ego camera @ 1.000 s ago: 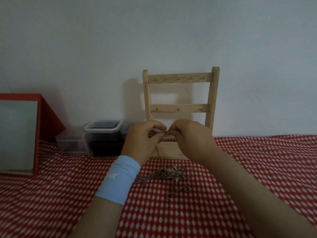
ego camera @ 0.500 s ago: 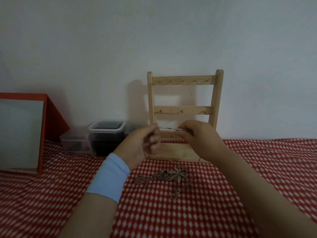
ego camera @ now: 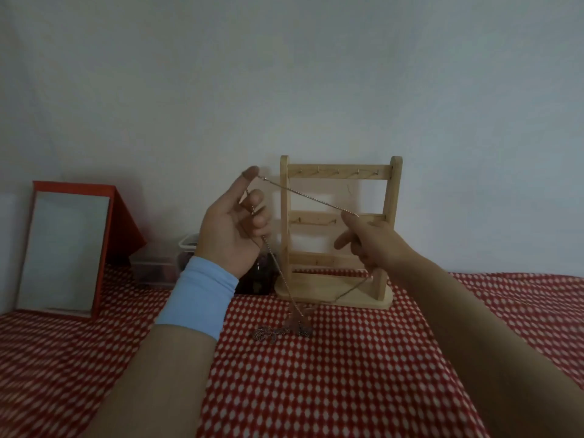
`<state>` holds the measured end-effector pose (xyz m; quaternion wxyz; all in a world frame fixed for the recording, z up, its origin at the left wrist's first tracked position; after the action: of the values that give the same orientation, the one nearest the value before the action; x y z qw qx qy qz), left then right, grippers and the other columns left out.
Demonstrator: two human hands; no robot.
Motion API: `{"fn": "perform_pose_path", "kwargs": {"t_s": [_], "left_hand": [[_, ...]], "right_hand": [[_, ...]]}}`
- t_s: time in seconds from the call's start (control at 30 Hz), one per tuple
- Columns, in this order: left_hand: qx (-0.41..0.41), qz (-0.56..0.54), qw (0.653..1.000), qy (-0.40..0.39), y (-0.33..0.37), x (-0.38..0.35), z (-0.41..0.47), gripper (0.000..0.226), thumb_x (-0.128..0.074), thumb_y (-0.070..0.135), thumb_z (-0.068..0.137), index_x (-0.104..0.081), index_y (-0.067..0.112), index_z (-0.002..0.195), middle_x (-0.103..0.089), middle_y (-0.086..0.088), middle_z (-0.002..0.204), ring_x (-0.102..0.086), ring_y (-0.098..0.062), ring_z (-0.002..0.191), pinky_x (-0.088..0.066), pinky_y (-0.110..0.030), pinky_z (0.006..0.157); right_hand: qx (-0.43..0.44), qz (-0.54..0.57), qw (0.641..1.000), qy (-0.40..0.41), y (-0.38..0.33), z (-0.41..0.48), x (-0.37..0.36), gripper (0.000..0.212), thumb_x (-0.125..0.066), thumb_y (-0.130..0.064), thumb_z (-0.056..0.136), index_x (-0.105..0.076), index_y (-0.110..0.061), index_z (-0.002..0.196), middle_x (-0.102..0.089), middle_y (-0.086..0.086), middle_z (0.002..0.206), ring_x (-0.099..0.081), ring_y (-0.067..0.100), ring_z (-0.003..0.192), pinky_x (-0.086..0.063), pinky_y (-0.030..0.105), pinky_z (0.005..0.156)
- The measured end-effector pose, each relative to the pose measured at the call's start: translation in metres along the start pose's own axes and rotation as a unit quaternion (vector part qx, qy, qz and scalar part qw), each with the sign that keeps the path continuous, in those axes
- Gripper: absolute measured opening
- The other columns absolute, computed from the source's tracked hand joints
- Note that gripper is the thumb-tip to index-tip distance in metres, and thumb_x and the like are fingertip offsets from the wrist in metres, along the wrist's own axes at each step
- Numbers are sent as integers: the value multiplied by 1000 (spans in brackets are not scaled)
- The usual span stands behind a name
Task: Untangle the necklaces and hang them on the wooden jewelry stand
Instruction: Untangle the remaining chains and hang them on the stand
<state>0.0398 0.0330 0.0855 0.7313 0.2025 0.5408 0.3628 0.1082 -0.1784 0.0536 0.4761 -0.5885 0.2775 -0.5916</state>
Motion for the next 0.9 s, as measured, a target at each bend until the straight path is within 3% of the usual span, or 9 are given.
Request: {"fn": "perform_pose_path", "kwargs": {"t_s": [0.13,0.27,0.37,0.5,0.6,0.7,0.8,0.9], "left_hand": [[-37,51,998,32,18,-10,3,17,-49,24,100,-59,25,114,-53,6,70,-41,-10,46,-29,-19,38],[-56,36,994,90,41,0,-1,8,-57,23,96,-60,21,103,-52,9,68,-33,-8,41,-23,-18,35],[-39,22,994,95,50,9,-9,10,-55,23,95,-61,21,88,-50,10,66,-32,-7,39,-23,-17,35],[4,13,998,64,46,-3,-22,14,-52,20,97,-62,16,88,-57,5,68,-50,-9,50,-42,-17,43],[27,56,998,13,32,-27,-28,6,-58,16,94,-63,13,96,-69,-8,92,-68,-23,79,-60,-32,69],[64,190,979,-45,13,-48,-35,39,-67,18,82,-55,18,119,-67,-15,113,-68,-35,95,-54,-50,90],[109,266,952,-104,-1,-59,-43,49,-62,17,93,-43,34,134,-70,-17,112,-69,-42,98,-57,-45,82],[87,315,939,-107,-2,-58,-44,51,-62,12,95,-39,38,132,-72,-16,108,-70,-34,89,-56,-36,72]], "right_hand": [[8,-2,999,34,-23,-11,6,54,-50,-57,100,-78,-13,84,-55,1,78,-51,16,63,-47,28,50],[28,-86,992,87,-29,-17,22,35,-61,-40,99,-77,-16,79,-52,-5,54,-45,11,46,-44,26,54],[-12,-36,992,119,-20,-23,32,40,-62,-39,97,-74,-12,70,-55,1,60,-47,14,50,-41,26,53],[-18,34,997,68,-34,-33,24,40,-63,-39,96,-68,-10,69,-42,2,62,-36,14,48,-33,26,46],[25,2,1000,5,-61,-45,6,40,-62,-40,98,-67,-10,72,-44,0,64,-39,14,52,-37,25,46],[56,-10,998,-12,-84,-55,-7,35,-62,-34,98,-68,-9,74,-43,0,62,-41,15,54,-42,26,45],[68,-11,998,9,-95,-58,-10,30,-62,-26,94,-69,-3,76,-42,4,63,-37,15,52,-34,26,43],[41,-12,999,-3,-96,-59,-9,24,-61,-26,90,-65,-6,78,-42,8,69,-32,14,48,-26,23,42]]}}
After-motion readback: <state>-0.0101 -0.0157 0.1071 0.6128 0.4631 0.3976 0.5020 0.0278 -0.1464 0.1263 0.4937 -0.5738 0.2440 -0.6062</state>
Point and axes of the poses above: each hand's wrist, its own z-axis towards the middle knuckle, its own x-axis out of the back of the hand, y = z × x, the point moved 6 cm from there along z, towards the middle knuckle
